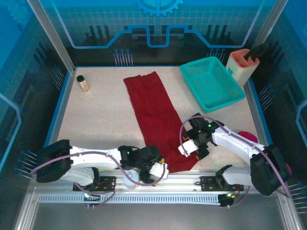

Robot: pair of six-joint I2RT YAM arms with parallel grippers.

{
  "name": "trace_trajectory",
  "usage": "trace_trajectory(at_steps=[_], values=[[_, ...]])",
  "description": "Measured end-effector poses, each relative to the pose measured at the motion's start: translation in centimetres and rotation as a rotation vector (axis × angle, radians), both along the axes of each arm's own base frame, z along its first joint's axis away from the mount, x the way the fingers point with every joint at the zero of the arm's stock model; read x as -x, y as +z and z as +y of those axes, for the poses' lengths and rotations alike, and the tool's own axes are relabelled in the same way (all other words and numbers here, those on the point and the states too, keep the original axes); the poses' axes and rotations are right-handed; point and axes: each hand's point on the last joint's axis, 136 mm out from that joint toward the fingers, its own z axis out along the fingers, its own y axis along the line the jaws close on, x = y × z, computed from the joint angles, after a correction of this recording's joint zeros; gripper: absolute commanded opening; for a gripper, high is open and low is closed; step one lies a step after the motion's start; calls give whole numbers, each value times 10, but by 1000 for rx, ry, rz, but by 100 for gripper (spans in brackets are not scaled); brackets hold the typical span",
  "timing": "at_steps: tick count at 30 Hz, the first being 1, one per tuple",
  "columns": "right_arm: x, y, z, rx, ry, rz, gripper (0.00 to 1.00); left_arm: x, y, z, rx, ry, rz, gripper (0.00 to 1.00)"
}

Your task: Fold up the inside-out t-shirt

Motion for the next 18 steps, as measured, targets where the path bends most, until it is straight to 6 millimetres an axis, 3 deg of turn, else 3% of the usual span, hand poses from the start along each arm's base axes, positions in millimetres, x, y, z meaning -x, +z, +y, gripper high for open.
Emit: trace_trajectory(at_steps=[4, 10, 14, 16, 18], values=[[-2, -3, -1, 22, 72, -17, 100, -12, -10, -6, -40, 0, -56, 85], [11, -20, -6, 69, 131, 57, 100, -13, -13, -3, -58, 7, -60, 83], [19, -23, -11, 106, 161, 105, 98, -14, -23, 1, -92, 28, -49, 70], [20, -23, -12, 109, 170, 111, 86, -13, -31, 3, -121, 51, -28, 59], [19, -26, -10, 101, 169, 99, 56, -10, -33, 2, -125, 60, -2, 47]])
